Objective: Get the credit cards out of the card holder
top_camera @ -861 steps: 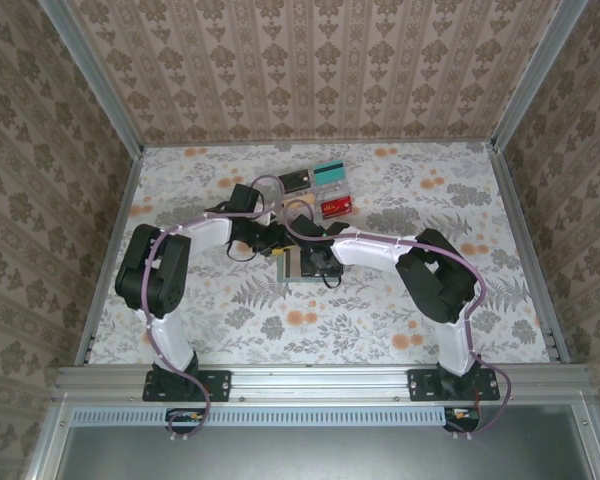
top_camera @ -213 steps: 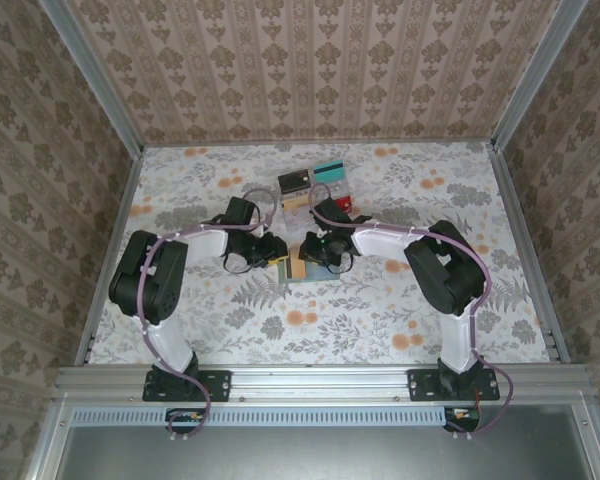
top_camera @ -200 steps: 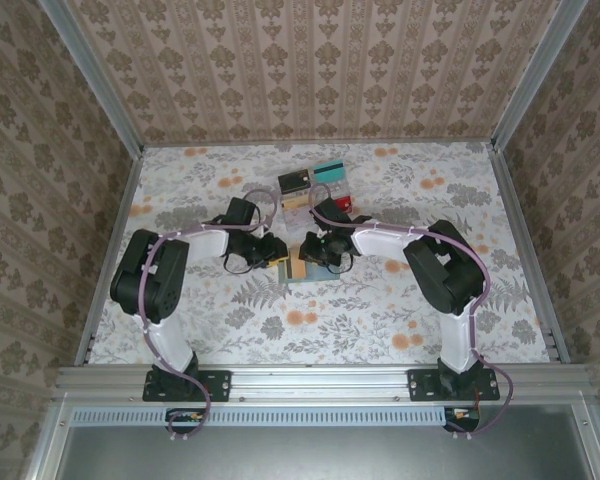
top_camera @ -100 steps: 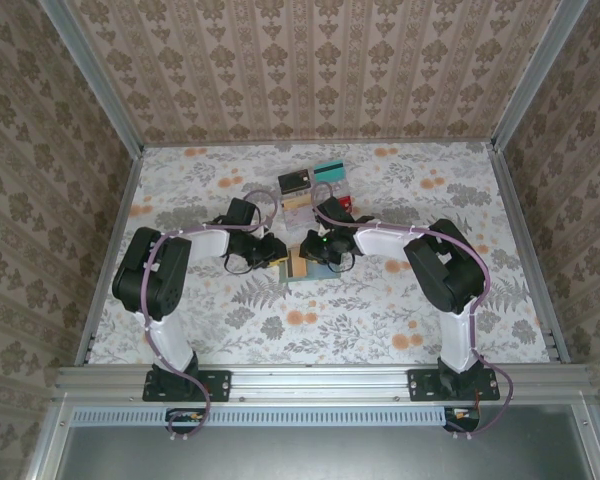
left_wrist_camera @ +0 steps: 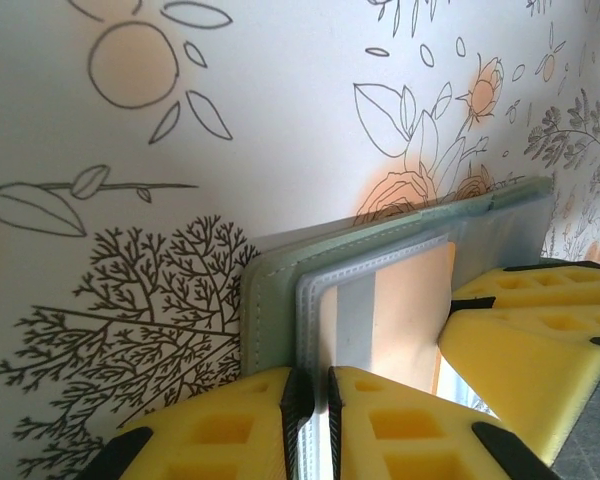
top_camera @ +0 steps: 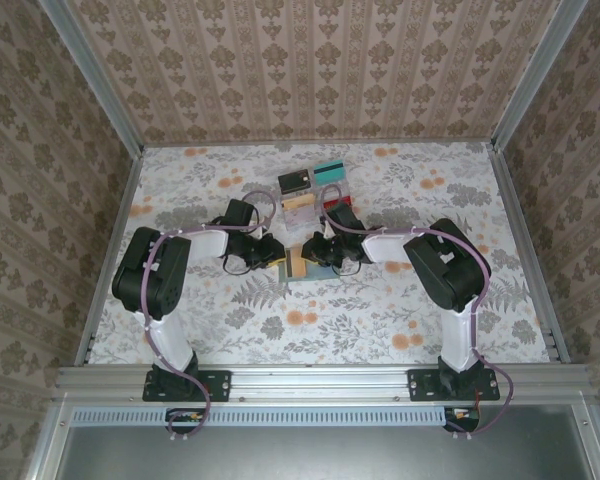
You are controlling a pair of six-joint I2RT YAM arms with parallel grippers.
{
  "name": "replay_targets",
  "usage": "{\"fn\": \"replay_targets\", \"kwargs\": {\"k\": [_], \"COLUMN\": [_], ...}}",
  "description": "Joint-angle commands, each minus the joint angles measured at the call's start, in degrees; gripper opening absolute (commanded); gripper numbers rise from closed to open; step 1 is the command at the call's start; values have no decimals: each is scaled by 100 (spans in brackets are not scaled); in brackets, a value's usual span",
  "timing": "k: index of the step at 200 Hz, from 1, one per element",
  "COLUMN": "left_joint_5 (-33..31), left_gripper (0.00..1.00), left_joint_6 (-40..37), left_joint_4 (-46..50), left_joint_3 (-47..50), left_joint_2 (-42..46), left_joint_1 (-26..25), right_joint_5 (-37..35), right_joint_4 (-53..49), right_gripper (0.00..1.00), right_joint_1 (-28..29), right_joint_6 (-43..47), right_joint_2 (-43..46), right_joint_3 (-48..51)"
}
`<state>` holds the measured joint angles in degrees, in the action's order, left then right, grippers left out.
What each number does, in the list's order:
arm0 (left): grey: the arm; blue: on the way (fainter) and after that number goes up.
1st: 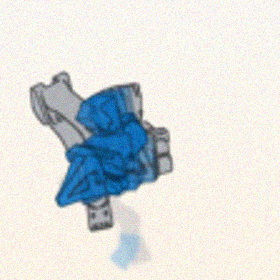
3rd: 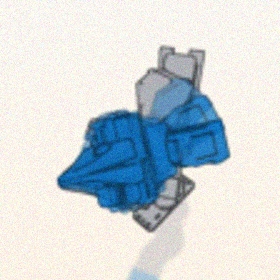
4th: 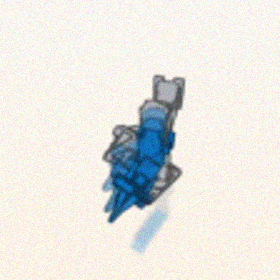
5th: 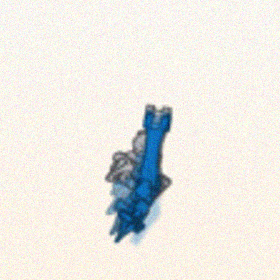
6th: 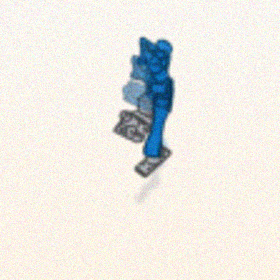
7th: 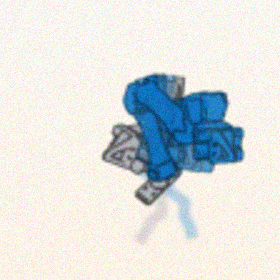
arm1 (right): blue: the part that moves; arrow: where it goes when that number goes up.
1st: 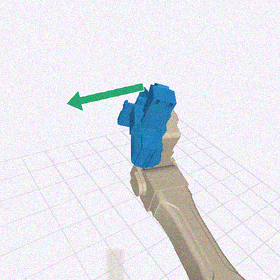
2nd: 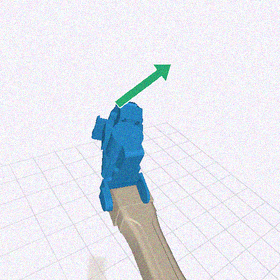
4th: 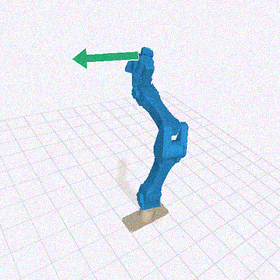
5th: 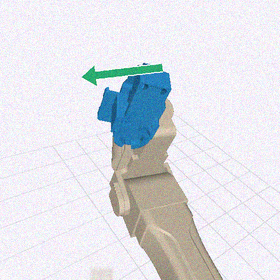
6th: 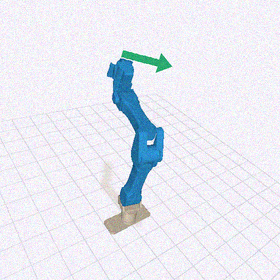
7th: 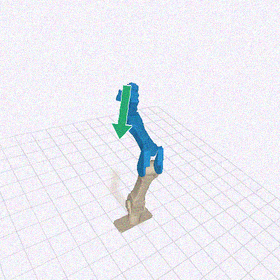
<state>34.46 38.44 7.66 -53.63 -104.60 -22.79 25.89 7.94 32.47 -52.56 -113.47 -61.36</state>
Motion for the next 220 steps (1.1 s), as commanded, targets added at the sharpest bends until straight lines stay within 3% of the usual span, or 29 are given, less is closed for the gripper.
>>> {"fn": "replay_targets", "kwargs": {"k": [1, 82, 111, 157, 220], "left_joint_5": [-326, -299, -299, -188, -123], "left_gripper": [19, 17, 23, 26, 21], "left_joint_6": [-227, -367, -439, -512, -538], "left_joint_4": [264, 390, 429, 447, 491], "left_joint_3": [158, 69, 56, 11, -71], "left_joint_2": [-302, -395, -334, -314, -379], "left_joint_1": [12, 14, 61, 73, 77], "right_joint_5": [294, 324, 102, -111, -242], "right_joint_4": [796, 1105, 1058, 764, 170], "right_gripper": [18, 5, 2, 2, 4], "right_joint_1": [-17, -48, -90, -155, -136], "right_joint_6": [-250, -283, -180, 61, 91], "right_joint_2": [156, 178, 365, 574, 291], "right_joint_3": [191, 411, 561, 725, 507]}}
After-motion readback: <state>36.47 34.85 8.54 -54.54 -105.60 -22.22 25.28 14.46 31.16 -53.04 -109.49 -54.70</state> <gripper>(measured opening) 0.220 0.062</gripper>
